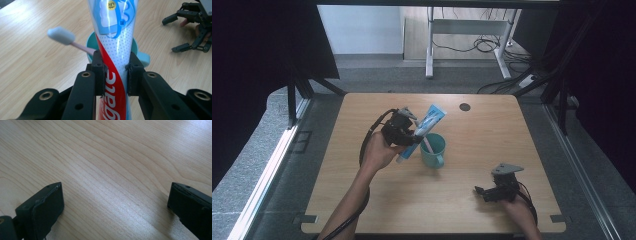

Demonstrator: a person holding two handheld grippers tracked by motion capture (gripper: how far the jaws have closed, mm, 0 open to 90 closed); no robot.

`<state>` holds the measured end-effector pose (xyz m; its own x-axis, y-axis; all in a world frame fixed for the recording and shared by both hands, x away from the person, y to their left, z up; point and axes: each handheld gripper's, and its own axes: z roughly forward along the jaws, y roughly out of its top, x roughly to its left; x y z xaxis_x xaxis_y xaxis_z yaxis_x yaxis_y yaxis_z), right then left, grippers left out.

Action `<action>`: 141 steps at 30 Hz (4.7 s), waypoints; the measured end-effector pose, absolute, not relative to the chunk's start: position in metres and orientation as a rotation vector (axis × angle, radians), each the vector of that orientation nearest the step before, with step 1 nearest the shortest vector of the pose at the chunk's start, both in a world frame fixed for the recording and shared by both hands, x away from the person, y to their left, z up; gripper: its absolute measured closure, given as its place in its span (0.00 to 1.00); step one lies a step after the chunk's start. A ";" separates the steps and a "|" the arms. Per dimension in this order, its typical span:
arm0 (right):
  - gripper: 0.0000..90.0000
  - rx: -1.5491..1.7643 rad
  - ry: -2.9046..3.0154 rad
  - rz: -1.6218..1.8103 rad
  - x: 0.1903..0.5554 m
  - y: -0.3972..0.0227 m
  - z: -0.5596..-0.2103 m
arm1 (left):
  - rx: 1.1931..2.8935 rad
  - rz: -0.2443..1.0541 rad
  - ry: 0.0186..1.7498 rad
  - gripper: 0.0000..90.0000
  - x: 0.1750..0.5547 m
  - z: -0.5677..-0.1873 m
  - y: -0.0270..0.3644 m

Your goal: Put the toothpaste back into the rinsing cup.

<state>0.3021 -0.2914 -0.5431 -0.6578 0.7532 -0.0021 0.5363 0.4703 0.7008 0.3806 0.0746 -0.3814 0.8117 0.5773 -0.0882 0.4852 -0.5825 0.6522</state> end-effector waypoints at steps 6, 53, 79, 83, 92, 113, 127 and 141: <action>0.00 1.095 2.411 0.984 0.302 -0.291 -0.543 | 2.307 0.180 0.765 0.82 0.386 -0.381 0.061; 0.00 1.094 2.412 0.987 0.302 -0.292 -0.543 | 2.197 0.269 0.784 0.82 0.422 -0.391 0.004; 0.00 1.095 2.412 0.987 0.302 -0.292 -0.543 | 2.156 0.273 0.798 0.81 0.415 -0.418 0.007; 0.00 1.095 2.412 0.987 0.302 -0.291 -0.543 | 2.150 0.276 0.791 0.81 0.414 -0.421 0.007; 0.00 1.095 2.412 0.987 0.302 -0.291 -0.543 | 2.133 0.279 0.786 0.81 0.412 -0.428 0.011; 0.00 1.095 2.411 0.987 0.302 -0.291 -0.543 | 2.098 0.274 0.791 0.80 0.406 -0.444 0.016; 0.00 1.095 2.412 0.987 0.302 -0.291 -0.543 | 2.081 0.263 0.798 0.78 0.402 -0.449 0.023; 0.00 1.095 2.412 0.987 0.302 -0.291 -0.543 | 2.115 0.276 0.804 0.76 0.398 -0.457 0.027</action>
<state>0.3022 -0.2915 -0.5431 -0.6581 0.7529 -0.0006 0.5364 0.4694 0.7014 0.3977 0.0267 -0.4572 0.7705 0.6321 -0.0824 0.4483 -0.4454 0.7750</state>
